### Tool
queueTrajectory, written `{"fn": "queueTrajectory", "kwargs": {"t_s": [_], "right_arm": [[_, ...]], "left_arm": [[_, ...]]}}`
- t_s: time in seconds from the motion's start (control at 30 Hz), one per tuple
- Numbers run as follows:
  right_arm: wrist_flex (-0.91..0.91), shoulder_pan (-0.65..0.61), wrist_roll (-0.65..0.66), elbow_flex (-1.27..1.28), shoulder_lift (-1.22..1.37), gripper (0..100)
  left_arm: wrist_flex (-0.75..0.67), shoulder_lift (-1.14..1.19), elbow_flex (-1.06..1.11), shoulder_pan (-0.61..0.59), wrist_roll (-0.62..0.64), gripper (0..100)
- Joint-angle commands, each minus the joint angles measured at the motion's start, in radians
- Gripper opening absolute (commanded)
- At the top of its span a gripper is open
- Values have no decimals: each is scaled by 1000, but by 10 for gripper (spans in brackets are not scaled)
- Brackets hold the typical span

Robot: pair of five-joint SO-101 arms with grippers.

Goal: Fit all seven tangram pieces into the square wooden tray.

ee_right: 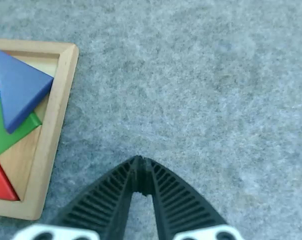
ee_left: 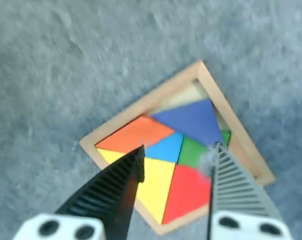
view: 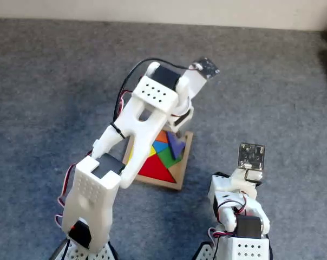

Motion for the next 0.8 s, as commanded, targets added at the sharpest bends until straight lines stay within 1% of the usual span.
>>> {"fn": "queueTrajectory", "kwargs": {"t_s": [0.0, 0.1, 0.17, 0.3, 0.33, 0.57, 0.7, 0.77], "right_arm": [[-21, 13, 12, 134, -5, 12], [-21, 13, 12, 134, -5, 12], [-21, 13, 12, 134, -5, 12], [-21, 13, 12, 134, -5, 12], [-21, 13, 12, 134, -5, 12], [-21, 13, 12, 134, -5, 12], [-21, 13, 12, 134, -5, 12], [-21, 13, 12, 134, -5, 12]], "left_arm": [[17, -8, 48, 10, -58, 213], [9, -7, 101, -4, -64, 213], [-26, -7, 140, -7, -66, 213], [-121, -7, 236, -4, -152, 213], [-144, -7, 254, -2, -157, 213], [-219, -7, 282, 16, -155, 213], [-270, -7, 278, 21, -75, 213], [-288, -7, 275, 18, -68, 213]]}}
